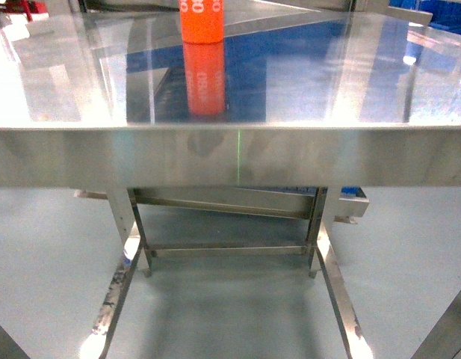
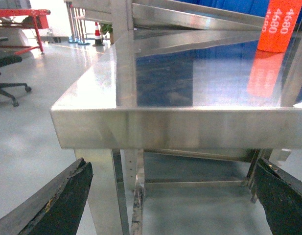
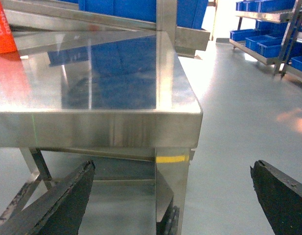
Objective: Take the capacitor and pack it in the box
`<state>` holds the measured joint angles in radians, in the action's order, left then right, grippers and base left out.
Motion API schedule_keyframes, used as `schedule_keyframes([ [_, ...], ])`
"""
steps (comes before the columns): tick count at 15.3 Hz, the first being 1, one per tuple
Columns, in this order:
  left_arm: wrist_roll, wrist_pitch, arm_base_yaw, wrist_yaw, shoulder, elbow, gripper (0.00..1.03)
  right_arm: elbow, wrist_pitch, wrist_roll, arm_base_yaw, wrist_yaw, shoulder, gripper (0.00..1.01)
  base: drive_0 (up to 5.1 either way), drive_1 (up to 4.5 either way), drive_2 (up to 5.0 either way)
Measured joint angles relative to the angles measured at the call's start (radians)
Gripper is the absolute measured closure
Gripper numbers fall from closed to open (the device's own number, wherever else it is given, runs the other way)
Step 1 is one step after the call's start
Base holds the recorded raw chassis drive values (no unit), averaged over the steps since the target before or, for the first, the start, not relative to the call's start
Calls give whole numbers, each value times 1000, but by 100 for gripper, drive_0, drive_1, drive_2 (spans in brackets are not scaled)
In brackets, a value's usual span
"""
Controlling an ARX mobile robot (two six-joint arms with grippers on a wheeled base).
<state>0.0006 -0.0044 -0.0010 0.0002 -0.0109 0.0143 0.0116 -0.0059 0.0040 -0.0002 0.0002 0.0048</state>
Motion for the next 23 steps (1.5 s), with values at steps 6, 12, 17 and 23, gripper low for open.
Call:
schedule_keyframes([
  [6, 0, 0, 0, 0, 0, 0, 5, 0, 0, -1, 0, 0, 0, 3, 0, 0, 0],
  [12, 0, 6, 0, -1, 0, 0, 5, 0, 10, -2, 0, 0, 0, 3, 0, 0, 0],
  [17, 0, 0, 0, -1, 0, 0, 5, 0, 0, -2, 0, 0, 0, 3, 0, 0, 0],
  [23, 0, 0, 0, -1, 0, 0, 5, 0, 0, -2, 0, 0, 0, 3, 0, 0, 0],
])
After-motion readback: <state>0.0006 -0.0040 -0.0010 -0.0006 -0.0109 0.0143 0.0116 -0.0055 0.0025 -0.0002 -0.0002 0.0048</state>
